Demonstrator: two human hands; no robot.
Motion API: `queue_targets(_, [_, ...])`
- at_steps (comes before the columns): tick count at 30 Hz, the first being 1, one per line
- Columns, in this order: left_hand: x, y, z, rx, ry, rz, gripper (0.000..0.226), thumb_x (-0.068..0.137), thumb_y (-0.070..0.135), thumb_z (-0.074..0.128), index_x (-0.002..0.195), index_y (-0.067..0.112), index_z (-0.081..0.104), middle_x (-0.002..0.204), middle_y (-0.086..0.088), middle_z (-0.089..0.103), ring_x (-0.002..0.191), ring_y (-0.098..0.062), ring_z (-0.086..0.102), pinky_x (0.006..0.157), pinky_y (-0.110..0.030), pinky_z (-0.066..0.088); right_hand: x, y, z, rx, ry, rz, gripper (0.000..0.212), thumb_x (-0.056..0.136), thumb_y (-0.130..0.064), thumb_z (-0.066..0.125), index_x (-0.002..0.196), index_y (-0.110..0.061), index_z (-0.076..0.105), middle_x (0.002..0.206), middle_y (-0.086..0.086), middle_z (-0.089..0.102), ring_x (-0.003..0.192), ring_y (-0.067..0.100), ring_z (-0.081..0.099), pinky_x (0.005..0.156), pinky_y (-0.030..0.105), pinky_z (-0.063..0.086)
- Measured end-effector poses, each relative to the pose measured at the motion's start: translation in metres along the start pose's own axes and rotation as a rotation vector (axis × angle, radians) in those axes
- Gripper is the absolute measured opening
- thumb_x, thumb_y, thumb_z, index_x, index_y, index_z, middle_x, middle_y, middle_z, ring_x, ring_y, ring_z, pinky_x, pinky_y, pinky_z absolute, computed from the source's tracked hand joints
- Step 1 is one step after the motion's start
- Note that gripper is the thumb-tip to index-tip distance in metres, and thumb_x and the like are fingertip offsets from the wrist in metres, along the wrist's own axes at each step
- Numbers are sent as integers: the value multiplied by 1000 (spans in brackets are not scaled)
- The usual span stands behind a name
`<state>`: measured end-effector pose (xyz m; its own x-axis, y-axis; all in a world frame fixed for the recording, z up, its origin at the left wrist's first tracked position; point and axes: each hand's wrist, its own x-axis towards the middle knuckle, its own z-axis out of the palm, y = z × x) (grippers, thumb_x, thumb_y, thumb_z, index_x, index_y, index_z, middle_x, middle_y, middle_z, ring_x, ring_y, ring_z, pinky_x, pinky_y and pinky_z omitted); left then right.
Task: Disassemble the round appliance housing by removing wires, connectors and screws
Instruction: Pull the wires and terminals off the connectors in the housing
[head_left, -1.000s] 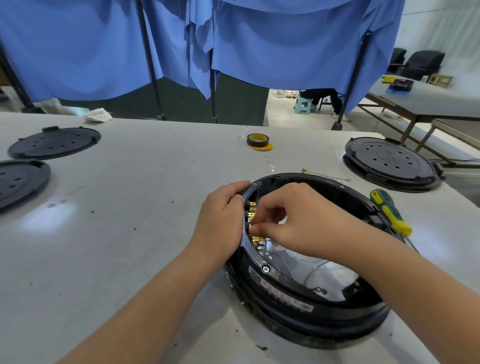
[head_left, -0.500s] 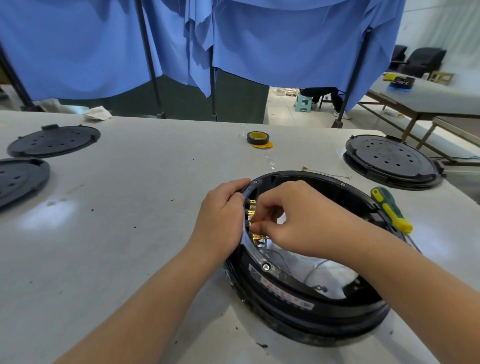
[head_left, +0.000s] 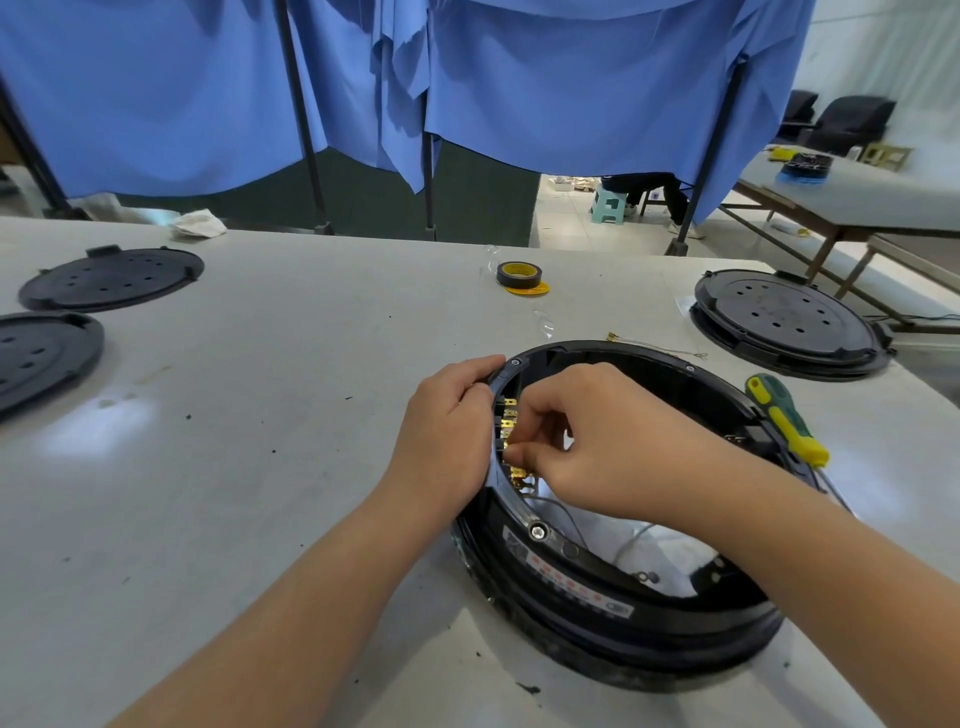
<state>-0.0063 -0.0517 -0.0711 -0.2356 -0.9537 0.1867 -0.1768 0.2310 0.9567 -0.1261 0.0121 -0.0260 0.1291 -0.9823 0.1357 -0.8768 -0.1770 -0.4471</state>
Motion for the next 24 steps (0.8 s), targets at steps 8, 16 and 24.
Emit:
queue_targets(8, [0, 0, 0, -3, -4, -4, 42, 90, -1, 41, 122, 13, 64, 123, -2, 65, 116, -13, 57, 103, -32, 43, 0, 0, -2, -20, -3, -62, 10, 83, -18, 67, 73, -15, 65, 70, -2, 65, 69, 15, 60, 69, 36, 51])
queue_targets(16, [0, -1, 0, -4, -2, -7, 41, 90, -1, 42, 122, 13, 64, 123, -3, 65, 115, -14, 57, 103, -32, 44, 0, 0, 1, -19, 4, -4, 15, 82, -20, 68, 69, -20, 62, 65, -5, 63, 64, 9, 58, 60, 24, 48])
queue_targets(24, [2, -3, 1, -33, 0, -14, 41, 89, -2, 42, 120, 11, 65, 120, -4, 66, 114, -16, 59, 103, -38, 44, -1, -2, -1, -25, -11, -63, 12, 82, -16, 65, 72, -15, 60, 70, -5, 60, 70, 13, 56, 69, 36, 48])
